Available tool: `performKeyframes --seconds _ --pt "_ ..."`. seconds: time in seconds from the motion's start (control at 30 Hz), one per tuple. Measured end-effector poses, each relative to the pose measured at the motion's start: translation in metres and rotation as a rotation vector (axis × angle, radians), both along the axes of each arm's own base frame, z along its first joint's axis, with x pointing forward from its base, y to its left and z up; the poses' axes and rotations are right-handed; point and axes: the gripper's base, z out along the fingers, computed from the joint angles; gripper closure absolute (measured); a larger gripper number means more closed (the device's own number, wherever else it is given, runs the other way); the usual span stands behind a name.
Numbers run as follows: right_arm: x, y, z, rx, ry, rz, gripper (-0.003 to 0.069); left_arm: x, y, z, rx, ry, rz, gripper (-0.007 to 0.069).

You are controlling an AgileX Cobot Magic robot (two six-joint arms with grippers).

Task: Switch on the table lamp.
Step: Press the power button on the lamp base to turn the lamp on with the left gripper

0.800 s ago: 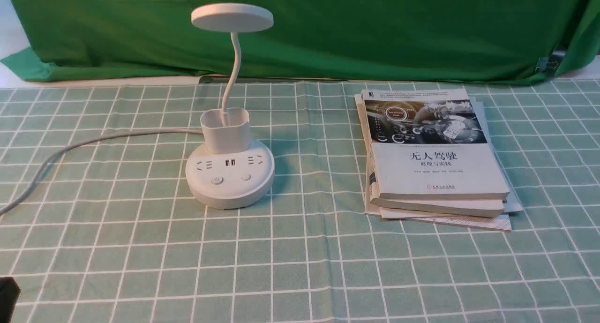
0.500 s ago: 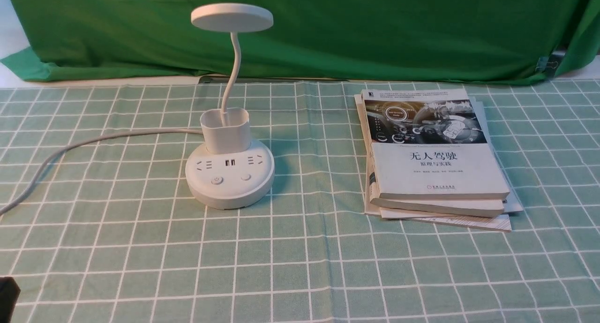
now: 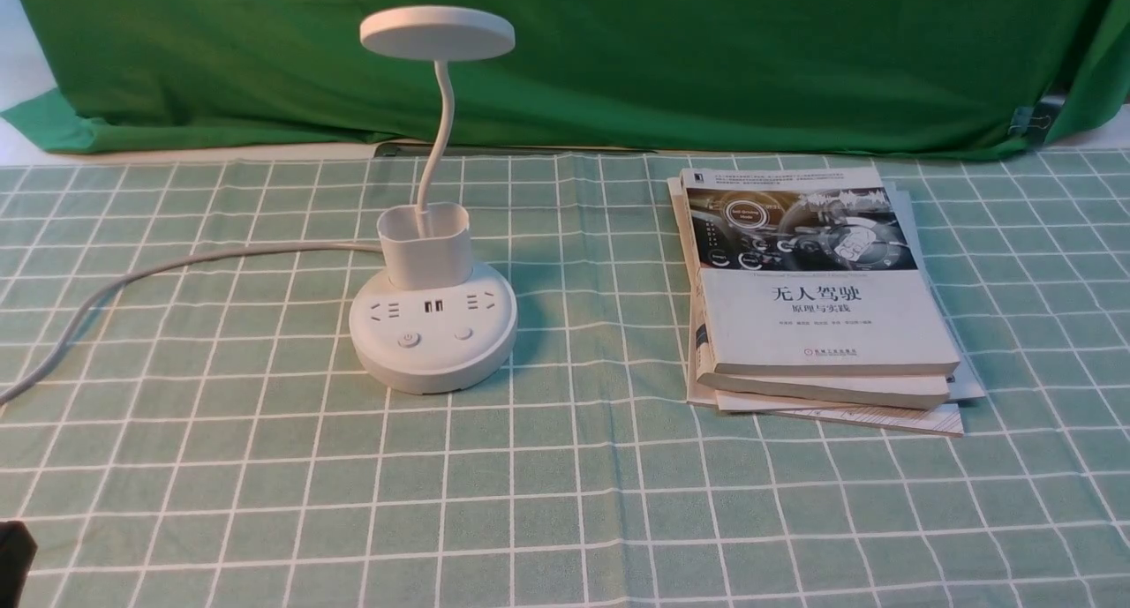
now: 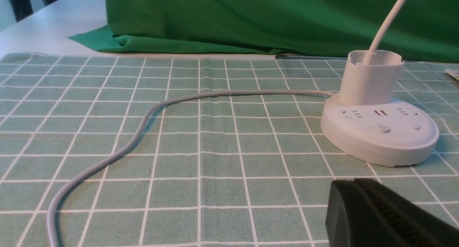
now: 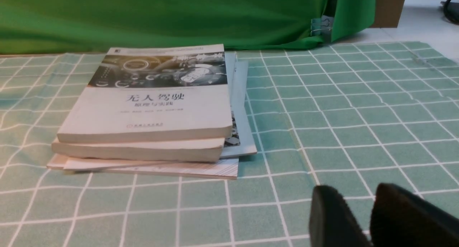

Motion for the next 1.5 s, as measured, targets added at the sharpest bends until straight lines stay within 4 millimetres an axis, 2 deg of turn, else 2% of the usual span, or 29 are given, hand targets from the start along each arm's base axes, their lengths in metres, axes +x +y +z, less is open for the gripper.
performKeyframes --seconds 0.13,0.27,0.4,0.43,0.63,0.67,0.7,0.77,0.8,0.83,0.87,0.9,0.97,1.03,1.07,1.1,1.17,1.23,1.27,1.3,1.37,1.5 --pt "0.0 0.0 0.0 0.0 0.0 0.0 0.0419 0.0 0.0 0.001 0.01 -0.015 0.001 0.0603" --pt "0.0 0.0 0.0 0.0 0.0 0.0 0.0419 0.001 0.0 0.011 0.005 -0.126 0.002 0.0603" --pt "0.0 0.0 0.0 0.0 0.0 0.0 0.0419 -0.004 0.001 0.041 -0.01 -0.451 0.007 0.0603" --pt "0.0 0.0 0.0 0.0 0.0 0.0 0.0419 -0.004 0.001 0.042 -0.012 -0.469 0.007 0.0603" --pt "0.0 0.0 0.0 0.0 0.0 0.0 0.0419 -0.035 0.002 0.085 -0.057 -1.056 0.005 0.0603" --pt "0.0 0.0 0.0 0.0 0.0 0.0 0.0419 -0.036 0.002 0.086 -0.062 -1.072 0.003 0.0603" --pt "0.0 0.0 0.0 0.0 -0.001 0.0 0.0419 -0.044 0.003 0.091 -0.099 -1.165 -0.007 0.0603" --pt "0.0 0.0 0.0 0.0 -0.001 0.0 0.0419 -0.052 0.004 0.107 -0.159 -1.227 -0.038 0.0603" --pt "0.0 0.0 0.0 0.0 -0.001 0.0 0.0419 -0.056 0.004 0.12 -0.176 -1.237 -0.048 0.0603" --pt "0.0 0.0 0.0 0.0 -0.001 0.0 0.0419 -0.063 0.004 0.143 -0.183 -1.223 -0.056 0.0603" --pt "0.0 0.0 0.0 0.0 -0.001 0.0 0.0419 -0.065 0.004 0.147 -0.183 -1.236 -0.057 0.0603" --pt "0.0 0.0 0.0 0.0 0.0 0.0 0.0419 -0.067 0.004 0.16 -0.186 -1.189 -0.056 0.0603" --pt "0.0 0.0 0.0 0.0 0.0 0.0 0.0419 -0.067 0.003 0.203 -0.165 -1.027 -0.048 0.0603" --pt "0.0 0.0 0.0 0.0 0.0 0.0 0.0419 -0.053 0.003 0.229 -0.154 -0.832 -0.032 0.0603" --pt "0.0 0.0 0.0 0.0 0.0 0.0 0.0419 -0.051 0.003 0.227 -0.153 -0.809 -0.03 0.0603" --pt "0.0 0.0 0.0 0.0 0.0 0.0 0.0419 -0.034 0.002 0.235 -0.144 -0.667 -0.018 0.0603" --pt "0.0 0.0 0.0 0.0 0.0 0.0 0.042 0.001 0.001 0.228 -0.144 -0.403 -0.001 0.0603" --pt "0.0 0.0 0.0 0.0 0.0 0.0 0.0419 0.038 -0.002 0.207 -0.184 -0.145 0.007 0.0603" --pt "0.0 0.0 0.0 0.0 0.0 0.0 0.0419 0.042 -0.003 0.205 -0.191 -0.119 0.007 0.0603" --pt "0.0 0.0 0.0 0.0 0.0 0.0 0.0419 0.069 -0.006 0.186 -0.23 0.047 0.006 0.0603" --pt "0.0 0.0 0.0 0.0 0.0 0.0 0.0419 0.105 -0.017 0.152 -0.286 0.316 -0.04 0.0603" --pt "0.0 0.0 0.0 0.0 0.0 0.0 0.0419 0.148 -0.04 0.108 -0.339 0.595 -0.213 0.0603"
